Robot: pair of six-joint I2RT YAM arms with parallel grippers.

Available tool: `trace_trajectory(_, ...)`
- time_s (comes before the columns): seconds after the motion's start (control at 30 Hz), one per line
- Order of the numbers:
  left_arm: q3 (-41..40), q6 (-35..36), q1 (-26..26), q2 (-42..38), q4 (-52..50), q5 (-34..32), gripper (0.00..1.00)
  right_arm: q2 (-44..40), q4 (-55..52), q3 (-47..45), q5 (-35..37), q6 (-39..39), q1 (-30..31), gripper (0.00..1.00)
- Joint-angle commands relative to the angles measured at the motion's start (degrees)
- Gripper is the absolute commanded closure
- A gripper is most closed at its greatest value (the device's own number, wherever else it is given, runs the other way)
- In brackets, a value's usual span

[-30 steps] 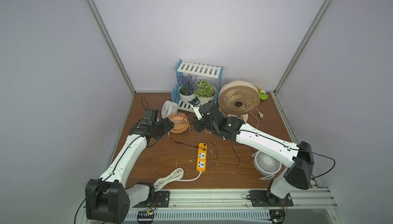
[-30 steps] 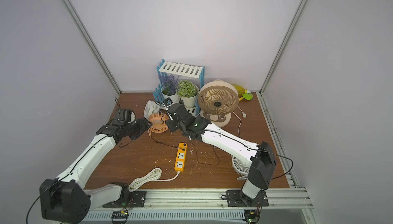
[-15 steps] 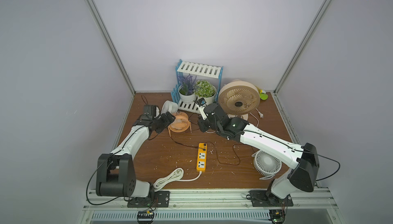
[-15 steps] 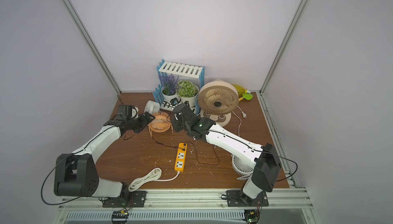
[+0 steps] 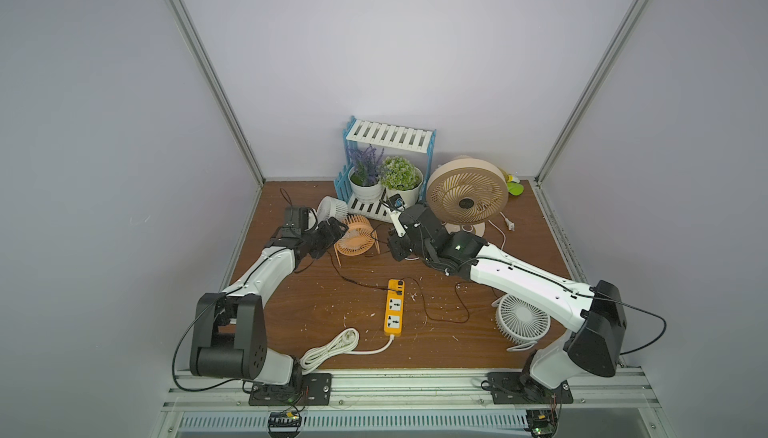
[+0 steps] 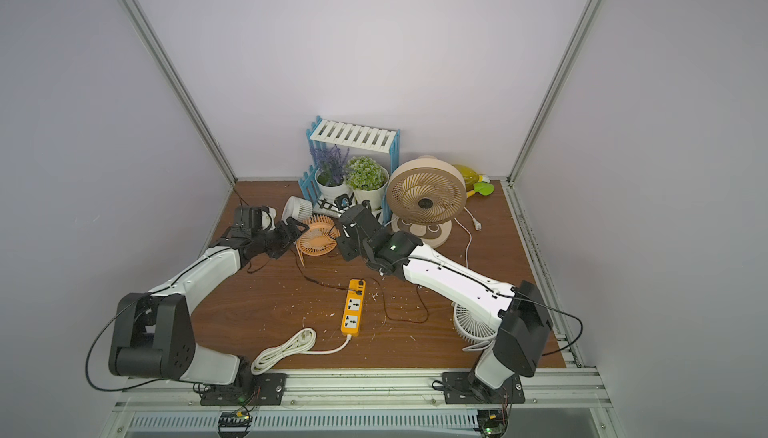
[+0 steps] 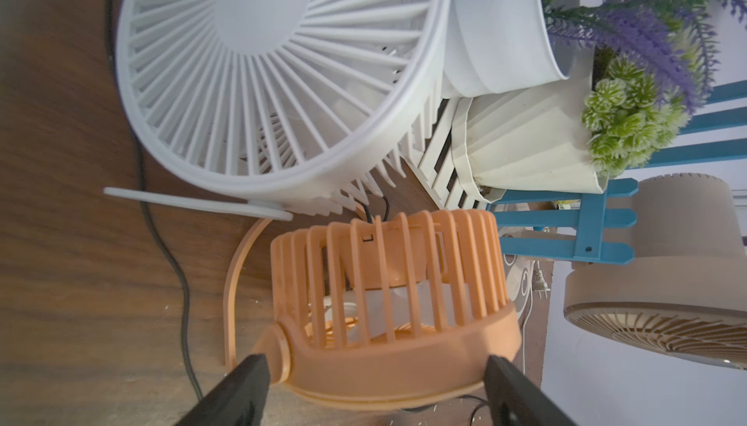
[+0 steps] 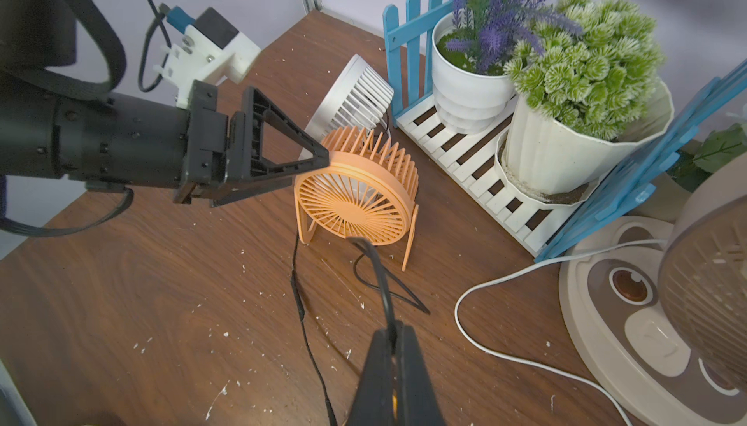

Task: Unplug the desk fan from the power strip
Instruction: Move the fan to the center of the board, then place the plug at the center of the board.

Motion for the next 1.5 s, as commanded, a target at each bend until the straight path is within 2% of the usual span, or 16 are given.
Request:
trace_trajectory(0.0, -1.0, -1.8, -2.5, 0.6, 2.2, 0.1, 0.16, -1.7, 0.1, -0.5, 0.5, 1.5, -0.6, 1.00)
trace_trajectory(0.47, 0.1, -6.3, -7.6, 5.0, 7.8, -1.6, 0.18, 2.5, 2.9, 0.6, -1.0, 8.4, -4.0, 1.00)
trace_trajectory(0.77, 1.6, -7.6, -8.6, 5.3, 10.6, -2.8, 0.17, 3.8, 9.4, -5.6, -4.1, 15.7, -4.1, 1.00)
trace_trajectory(0.97, 4.8, -3.6, -8.6, -2.1, 5.6, -8.0, 0.13, 7.2, 15.0, -8.1, -4.6, 20.1, -4.2, 1.00)
trace_trajectory(1.13, 6.2, -1.7, -7.9, -10.6, -2.1, -13.9, 0.12, 11.3, 16.4, -5.3, -3.2, 19.6, -4.2, 1.00)
trace_trajectory(1.33, 4.0, -4.3, -7.1, -21.1, -15.3, -20.5, 0.11, 15.9, 17.2, -1.5, -1.1, 16.7, -4.3, 1.00)
trace_trajectory(1.47, -0.2, -8.1, -7.1, -27.8, -22.4, -20.5, 0.11, 18.9, 17.5, 1.4, -1.6, 15.6, -4.6, 1.00)
